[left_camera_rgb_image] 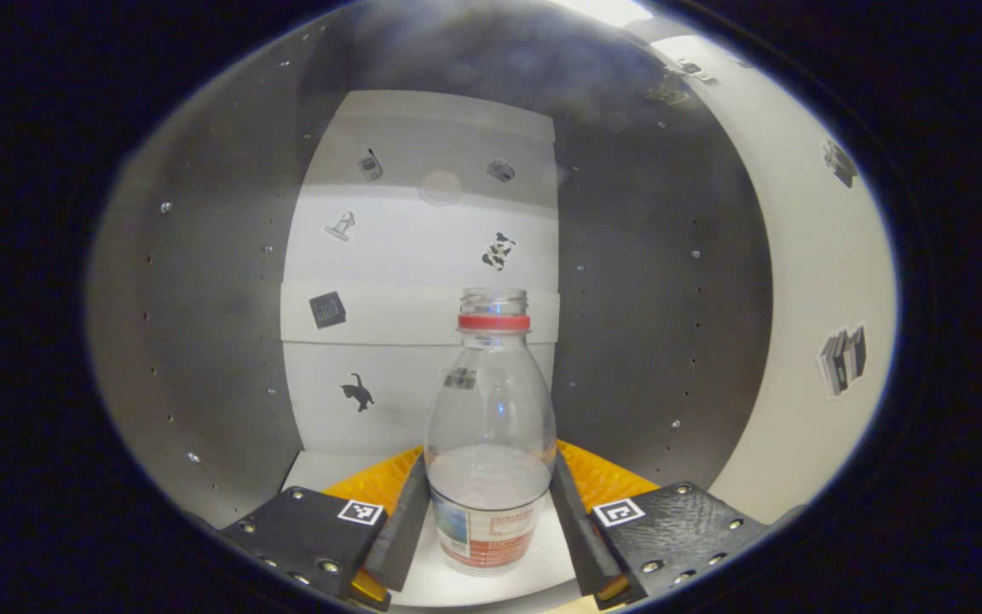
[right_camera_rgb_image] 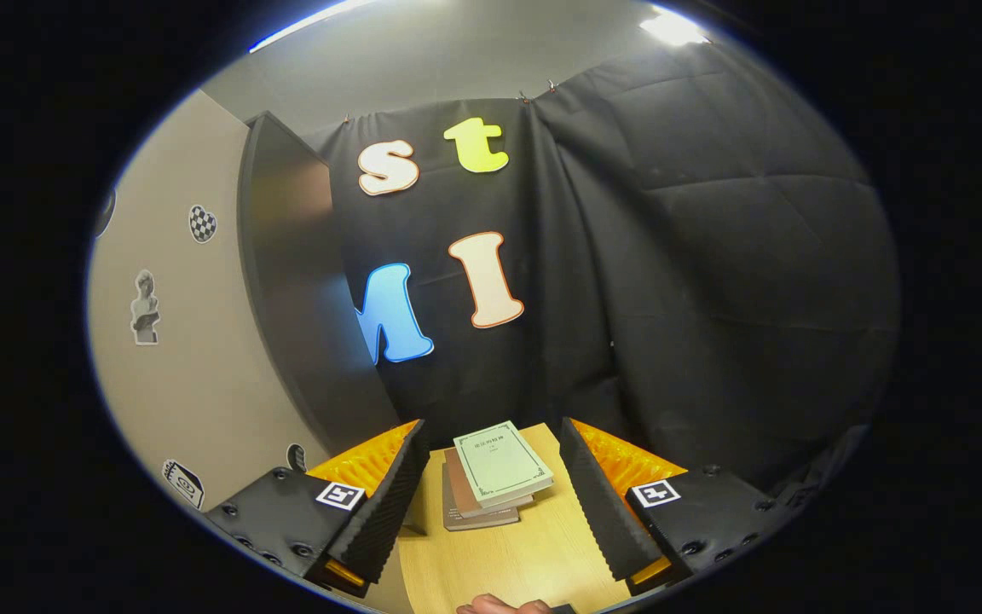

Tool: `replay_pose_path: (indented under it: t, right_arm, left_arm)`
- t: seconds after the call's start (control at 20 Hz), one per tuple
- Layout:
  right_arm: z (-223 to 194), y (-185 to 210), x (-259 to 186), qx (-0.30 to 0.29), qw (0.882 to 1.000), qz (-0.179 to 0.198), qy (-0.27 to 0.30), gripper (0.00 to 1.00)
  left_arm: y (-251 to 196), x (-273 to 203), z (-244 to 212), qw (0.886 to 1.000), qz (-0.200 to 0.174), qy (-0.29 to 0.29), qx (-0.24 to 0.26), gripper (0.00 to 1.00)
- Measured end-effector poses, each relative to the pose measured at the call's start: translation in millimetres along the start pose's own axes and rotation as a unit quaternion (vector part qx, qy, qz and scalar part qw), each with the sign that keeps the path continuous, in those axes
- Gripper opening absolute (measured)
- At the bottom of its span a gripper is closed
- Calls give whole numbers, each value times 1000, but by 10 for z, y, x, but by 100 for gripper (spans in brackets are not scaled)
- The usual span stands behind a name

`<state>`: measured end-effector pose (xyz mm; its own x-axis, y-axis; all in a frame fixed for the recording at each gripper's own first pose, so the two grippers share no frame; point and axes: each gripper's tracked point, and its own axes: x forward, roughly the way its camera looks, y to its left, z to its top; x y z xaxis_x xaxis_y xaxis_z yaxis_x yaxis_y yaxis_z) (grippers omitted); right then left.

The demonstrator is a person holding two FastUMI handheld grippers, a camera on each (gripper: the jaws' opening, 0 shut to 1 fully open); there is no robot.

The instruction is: Open the cabinet door with the right hand, grasp the bottle in the cabinet with the left hand and place it on the coaster, then close the cabinet door with the right hand.

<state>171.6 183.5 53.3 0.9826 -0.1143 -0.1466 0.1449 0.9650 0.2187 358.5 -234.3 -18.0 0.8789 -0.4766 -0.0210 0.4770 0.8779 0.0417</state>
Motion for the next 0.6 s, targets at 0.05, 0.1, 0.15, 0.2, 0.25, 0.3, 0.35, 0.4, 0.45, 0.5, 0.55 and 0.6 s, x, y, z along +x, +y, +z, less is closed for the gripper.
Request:
replay_pose_path:
  t: [0.05,0.1,0.15,0.2,0.25,0.3,0.35,0.4,0.45,0.5,0.55,0.6]
  right_arm:
    - [-15,57,0,3,1000,12,4,98]
    - [-11,98,-10,3,1000,23,5,98]
    - [2,92,-9,-2,1000,29,3,98]
    - [18,76,-2,-12,999,31,0,98]
    - [16,46,13,-22,999,30,-2,98]
    - [16,30,14,-29,999,31,-3,98]
    - [15,41,8,-32,999,33,-3,98]
    - [14,59,3,-30,999,37,-4,98]
    - [7,88,13,-27,999,41,-4,98]
    - [1,106,18,-24,999,43,-4,98]
    - [-9,121,16,-20,999,43,-3,98]
    - [-18,121,6,-16,999,41,0,98]
  left_arm:
    - [10,-42,5,1000,8,-6,10,72]
    - [-3,-85,17,1000,12,-12,20,72]
    - [-16,-134,16,999,17,-16,26,70]
    - [-24,-193,37,999,21,-22,26,70]
    - [-37,-253,76,999,22,-29,24,70]
    - [-41,-322,111,999,24,-35,22,72]
    - [-36,-395,144,999,25,-38,16,72]
    - [-29,-472,168,999,25,-42,10,70]
    - [-20,-559,197,999,24,-45,4,70]
    - [3,-659,214,999,24,-47,0,70]
    - [45,-761,235,999,26,-48,-3,70]
    - [94,-859,240,998,27,-48,-6,70]
